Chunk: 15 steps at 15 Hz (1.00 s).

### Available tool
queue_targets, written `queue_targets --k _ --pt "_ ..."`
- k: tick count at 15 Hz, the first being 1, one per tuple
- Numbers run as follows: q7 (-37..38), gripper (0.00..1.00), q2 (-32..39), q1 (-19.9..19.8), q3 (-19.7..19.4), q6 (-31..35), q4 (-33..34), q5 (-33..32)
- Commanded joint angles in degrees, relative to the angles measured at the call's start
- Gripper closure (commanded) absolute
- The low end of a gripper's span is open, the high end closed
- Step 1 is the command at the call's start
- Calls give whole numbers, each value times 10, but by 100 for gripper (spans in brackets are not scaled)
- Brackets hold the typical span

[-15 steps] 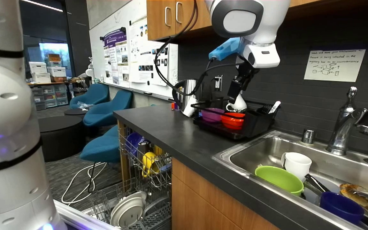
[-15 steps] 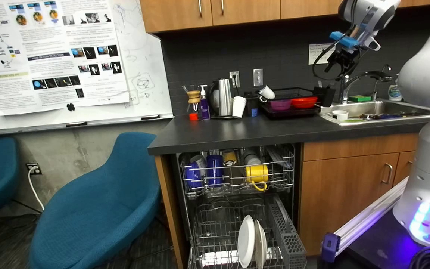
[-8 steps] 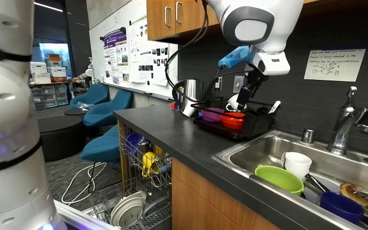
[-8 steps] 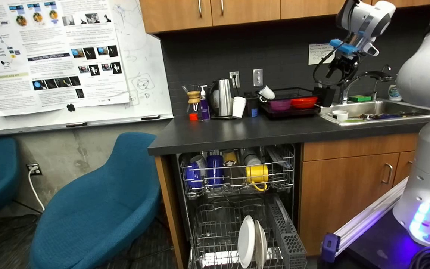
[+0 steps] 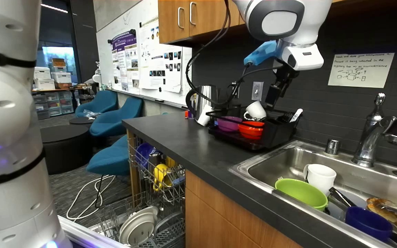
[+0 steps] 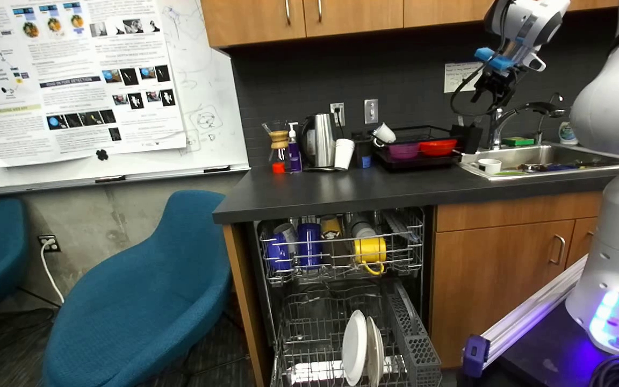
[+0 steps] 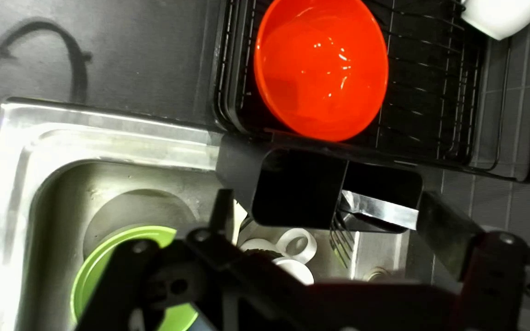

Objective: Put the fork on the counter

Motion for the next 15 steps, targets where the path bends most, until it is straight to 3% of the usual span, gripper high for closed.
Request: queue_targets --k 1,15 --pt "14 0 25 -6 2 -1 30 1" --pt "44 0 88 -23 2 -5 79 -9"
